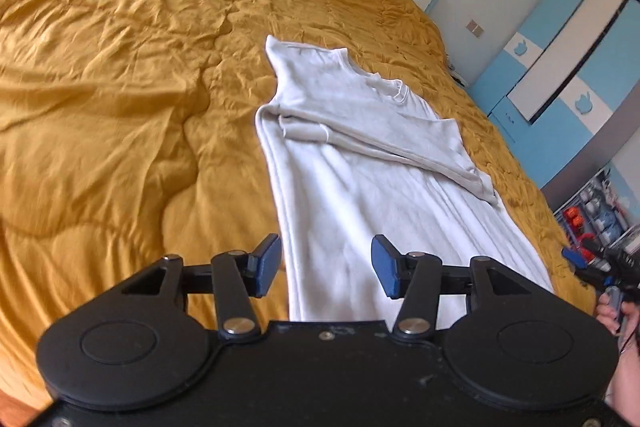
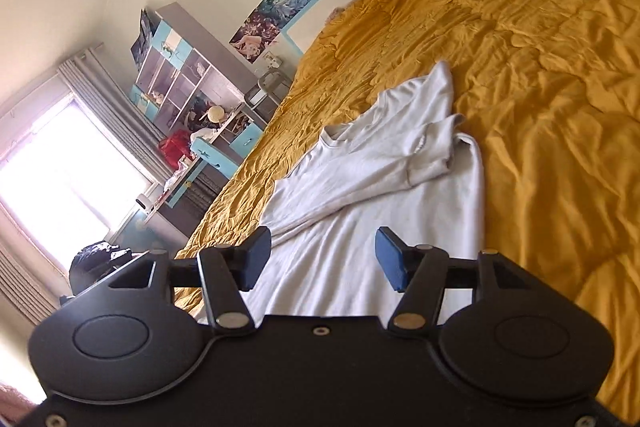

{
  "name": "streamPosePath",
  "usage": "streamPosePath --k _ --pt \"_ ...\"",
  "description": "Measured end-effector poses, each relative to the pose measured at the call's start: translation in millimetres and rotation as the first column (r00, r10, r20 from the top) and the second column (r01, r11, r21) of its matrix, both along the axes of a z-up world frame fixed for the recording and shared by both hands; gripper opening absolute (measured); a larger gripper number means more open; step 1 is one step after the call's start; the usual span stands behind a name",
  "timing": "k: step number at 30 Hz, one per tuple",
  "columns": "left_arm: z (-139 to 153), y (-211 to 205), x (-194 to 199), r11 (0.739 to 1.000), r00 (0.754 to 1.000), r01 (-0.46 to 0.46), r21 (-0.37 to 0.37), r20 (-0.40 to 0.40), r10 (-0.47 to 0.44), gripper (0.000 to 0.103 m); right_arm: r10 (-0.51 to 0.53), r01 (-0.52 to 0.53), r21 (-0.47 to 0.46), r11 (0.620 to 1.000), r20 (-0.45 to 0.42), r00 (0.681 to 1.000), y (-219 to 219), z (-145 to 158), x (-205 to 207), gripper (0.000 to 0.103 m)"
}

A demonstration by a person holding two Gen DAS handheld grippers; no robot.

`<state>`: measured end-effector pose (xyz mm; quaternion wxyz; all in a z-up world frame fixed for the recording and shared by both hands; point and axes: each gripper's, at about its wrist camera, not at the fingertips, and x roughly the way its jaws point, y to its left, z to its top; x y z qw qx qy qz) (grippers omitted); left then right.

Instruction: Fold small clothes

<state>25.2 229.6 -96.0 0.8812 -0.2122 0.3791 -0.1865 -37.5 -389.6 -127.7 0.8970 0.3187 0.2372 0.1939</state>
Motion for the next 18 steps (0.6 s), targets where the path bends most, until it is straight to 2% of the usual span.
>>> streamPosePath --k 4,8,13,16,18 --pt "-24 26 -6 0.992 0.998 0.002 -0.125 -0.059 -0.009 0.052 -0.018 0.016 -0.029 0.999 -0.064 0.998 -19 -15 -20 0.06" --pt "-41 36 0 0.971 0.995 0.033 -0.235 -0.086 -0.055 0.052 0.011 -0.013 -0.023 1.0 -0.102 0.995 -29 -24 -21 0.06" --pt "-52 27 15 0.952 0.982 0.111 -0.287 -0.117 -0.15 0.052 0.055 -0.054 0.012 0.998 -0.164 0.985 -32 -41 -12 0.06" --pt "-58 20 21 0.925 0.964 0.166 -0.341 -0.142 -0.226 0.052 0.091 -0.087 0.029 0.996 -0.189 0.978 -28 -50 -8 0.06" --pt "-61 15 21 0.924 0.956 0.192 -0.331 -0.15 -0.252 0.053 0.118 -0.111 0.046 0.993 -0.186 0.975 -25 -53 -10 0.06"
